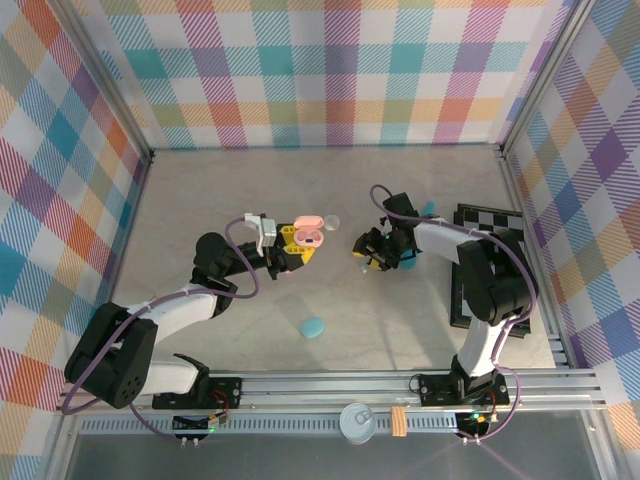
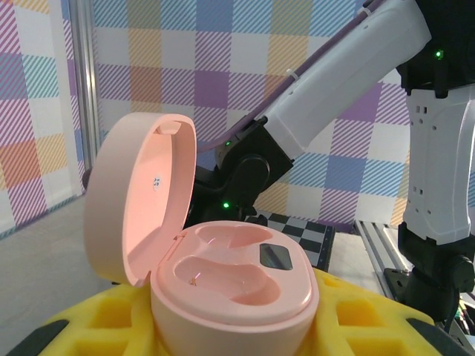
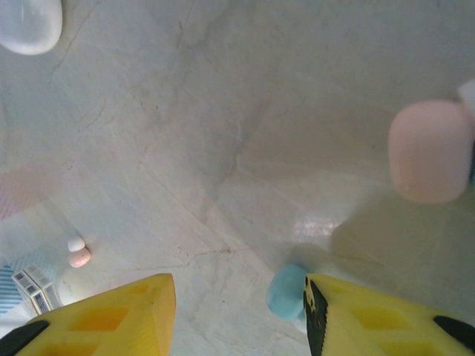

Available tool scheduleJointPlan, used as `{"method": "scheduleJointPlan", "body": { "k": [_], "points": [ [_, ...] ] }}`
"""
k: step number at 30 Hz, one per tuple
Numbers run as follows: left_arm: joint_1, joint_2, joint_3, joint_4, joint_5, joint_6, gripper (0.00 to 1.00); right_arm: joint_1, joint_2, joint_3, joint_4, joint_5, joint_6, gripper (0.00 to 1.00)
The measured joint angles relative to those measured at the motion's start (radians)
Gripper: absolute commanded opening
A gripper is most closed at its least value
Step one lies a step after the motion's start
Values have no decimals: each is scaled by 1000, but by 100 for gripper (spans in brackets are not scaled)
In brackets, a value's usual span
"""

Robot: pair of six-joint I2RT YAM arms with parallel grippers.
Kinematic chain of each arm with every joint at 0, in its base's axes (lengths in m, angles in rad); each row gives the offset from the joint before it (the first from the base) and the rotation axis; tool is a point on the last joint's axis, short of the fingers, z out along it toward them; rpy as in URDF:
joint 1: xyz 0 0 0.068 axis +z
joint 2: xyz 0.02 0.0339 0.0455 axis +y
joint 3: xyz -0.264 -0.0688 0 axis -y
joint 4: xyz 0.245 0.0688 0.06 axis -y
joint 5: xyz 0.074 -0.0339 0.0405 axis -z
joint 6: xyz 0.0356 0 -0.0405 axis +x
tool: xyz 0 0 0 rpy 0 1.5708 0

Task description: Insert the wireless bluetooth earbuds into the charging case

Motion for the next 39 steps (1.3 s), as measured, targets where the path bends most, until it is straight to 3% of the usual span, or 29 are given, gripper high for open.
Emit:
{"method": "scheduleJointPlan", "body": {
  "k": [8,26,39],
  "points": [
    [1,-2,0,-23,-10,16,31,-1,10,39,-58,29,-53,49],
    [2,-2,0,-20,-9,16,31,35,32,52,-127,67,-51,33],
    [15,-2,-2,-20,-17,16,31,41,87,161,-201,81,-120,33]
  ]
}}
